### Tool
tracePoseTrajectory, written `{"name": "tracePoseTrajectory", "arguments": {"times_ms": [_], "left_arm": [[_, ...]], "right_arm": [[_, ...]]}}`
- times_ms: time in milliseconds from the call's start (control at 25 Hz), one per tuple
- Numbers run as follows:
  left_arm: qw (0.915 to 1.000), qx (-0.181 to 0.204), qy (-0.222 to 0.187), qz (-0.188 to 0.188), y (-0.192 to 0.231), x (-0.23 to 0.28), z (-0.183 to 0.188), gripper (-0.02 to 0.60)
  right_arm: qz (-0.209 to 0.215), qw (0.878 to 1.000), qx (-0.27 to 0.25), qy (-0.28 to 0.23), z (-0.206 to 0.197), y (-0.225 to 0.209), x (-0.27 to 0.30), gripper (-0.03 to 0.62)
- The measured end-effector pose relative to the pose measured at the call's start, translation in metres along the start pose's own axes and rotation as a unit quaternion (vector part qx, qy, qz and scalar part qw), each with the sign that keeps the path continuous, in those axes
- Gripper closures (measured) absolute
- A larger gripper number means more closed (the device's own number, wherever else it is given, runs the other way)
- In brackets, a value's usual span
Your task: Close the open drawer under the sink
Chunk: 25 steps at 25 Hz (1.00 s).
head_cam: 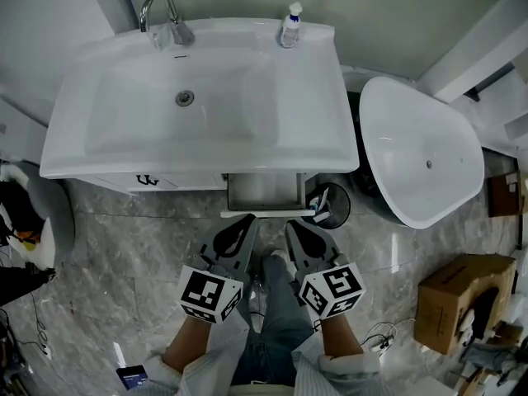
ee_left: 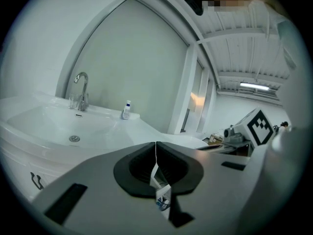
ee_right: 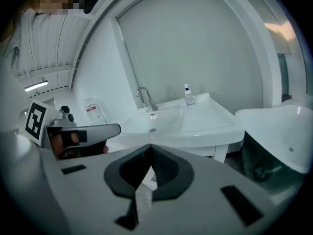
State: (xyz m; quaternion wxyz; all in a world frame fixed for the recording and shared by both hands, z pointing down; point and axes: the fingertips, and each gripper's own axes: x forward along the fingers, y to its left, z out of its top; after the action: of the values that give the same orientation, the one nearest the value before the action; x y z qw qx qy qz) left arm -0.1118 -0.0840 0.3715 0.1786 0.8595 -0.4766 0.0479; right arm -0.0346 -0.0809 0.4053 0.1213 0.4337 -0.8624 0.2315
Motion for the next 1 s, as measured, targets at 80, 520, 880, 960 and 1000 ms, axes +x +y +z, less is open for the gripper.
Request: {"name": "tracePoseTrajectory", "arguments": {"times_ms": [80,520,880,960,1000], "left_arm": [[1.0,-0.003,0.009,-0.001,0.003,0.005,-0.015,0.565],[0.9984,-0.027,0.051,0.001,0.019,0.026,-0.089,0.565],[0.996,-0.044,0.075,0.021,0.04,0.028,-0.15,0.565],[0.9954,-0.047,0.081,0.022,0.041,0.028,-0.161,0.565],[0.9951,-0.048,0.083,0.023,0.041,0.029,-0.166,0.565]], "right_arm": [[-0.006,1.0,0.007,0.006,-0.01,-0.005,0.006,0.585],[-0.03,0.999,0.02,0.039,-0.07,-0.029,0.037,0.585],[-0.047,0.996,0.041,0.058,-0.118,-0.052,0.053,0.585],[-0.05,0.996,0.042,0.059,-0.127,-0.056,0.056,0.585],[-0.052,0.996,0.043,0.06,-0.131,-0.058,0.057,0.585]]}}
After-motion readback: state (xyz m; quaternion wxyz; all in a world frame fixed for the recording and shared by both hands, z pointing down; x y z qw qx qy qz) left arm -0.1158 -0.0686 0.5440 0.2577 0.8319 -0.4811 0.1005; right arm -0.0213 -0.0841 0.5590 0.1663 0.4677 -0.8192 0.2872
